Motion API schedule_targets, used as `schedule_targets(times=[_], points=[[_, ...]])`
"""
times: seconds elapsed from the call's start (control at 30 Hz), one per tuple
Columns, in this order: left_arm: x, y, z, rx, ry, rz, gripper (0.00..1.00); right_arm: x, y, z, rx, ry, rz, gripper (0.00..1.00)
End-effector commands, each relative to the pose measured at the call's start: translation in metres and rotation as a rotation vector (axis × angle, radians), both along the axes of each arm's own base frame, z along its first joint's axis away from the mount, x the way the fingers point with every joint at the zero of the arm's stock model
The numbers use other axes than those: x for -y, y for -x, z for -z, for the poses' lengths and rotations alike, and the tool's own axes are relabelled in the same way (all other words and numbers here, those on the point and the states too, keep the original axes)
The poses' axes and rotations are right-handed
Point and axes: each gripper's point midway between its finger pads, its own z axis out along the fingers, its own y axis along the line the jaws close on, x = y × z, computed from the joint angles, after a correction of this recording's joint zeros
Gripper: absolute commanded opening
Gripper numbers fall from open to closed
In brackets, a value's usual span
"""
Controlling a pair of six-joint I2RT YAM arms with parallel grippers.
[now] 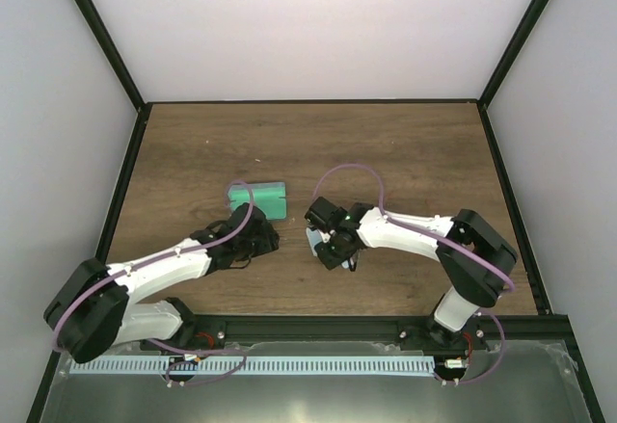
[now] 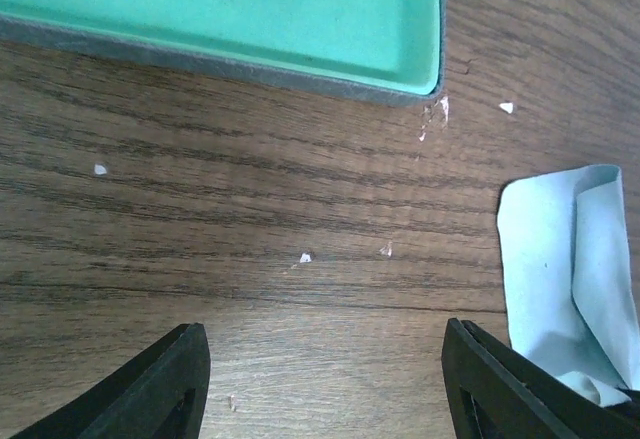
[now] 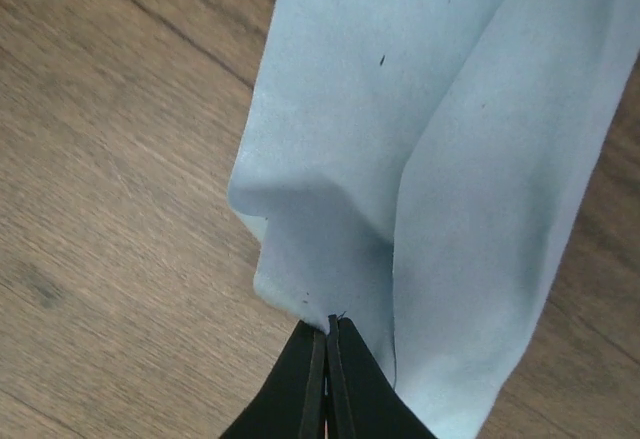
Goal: Organize the sunglasses
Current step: Fold the glasses cleaning cloth at the center of the board.
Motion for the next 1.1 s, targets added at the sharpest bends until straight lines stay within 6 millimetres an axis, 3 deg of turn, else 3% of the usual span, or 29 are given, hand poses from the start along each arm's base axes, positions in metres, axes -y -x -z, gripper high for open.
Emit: schedule_targets(times=[0.0,0.17,0.3,0.47,0.67,0.77,0.9,1.07], points=[[0.012,-0.010,-0.004,0.011,0.024,0.020,0.66,-0.003,0.014,0.002,-0.054,-0.031,-0.021,0.01],[0.021,-0.022,-0.012,0.030,0.017,0.035,0.66,-0.007,0.031,0.008,-0.122,-0.069,-0.045,0.01],[0.033,-0.031,-0.015,0.035,0.020,0.060,0.66,-0.009,0.043,0.012,-0.177,-0.087,-0.058,0.12],[0.047,-0.041,-0.017,0.035,0.027,0.093,0.66,-0.013,0.044,-0.006,-0.157,-0.136,-0.066,0.18],[0.065,-0.046,-0.017,0.030,0.050,0.134,0.66,-0.026,0.036,-0.046,-0.083,-0.235,-0.094,0.18],[0.073,-0.047,-0.016,0.027,0.048,0.156,0.66,-0.029,0.031,-0.055,-0.060,-0.252,-0.096,0.18],[0.085,-0.045,-0.015,0.022,0.061,0.194,0.66,-0.025,0.022,-0.051,-0.045,-0.241,-0.055,0.18],[0.102,-0.038,-0.015,0.010,0.061,0.264,0.66,0.008,-0.007,-0.024,-0.020,-0.090,0.110,0.14]])
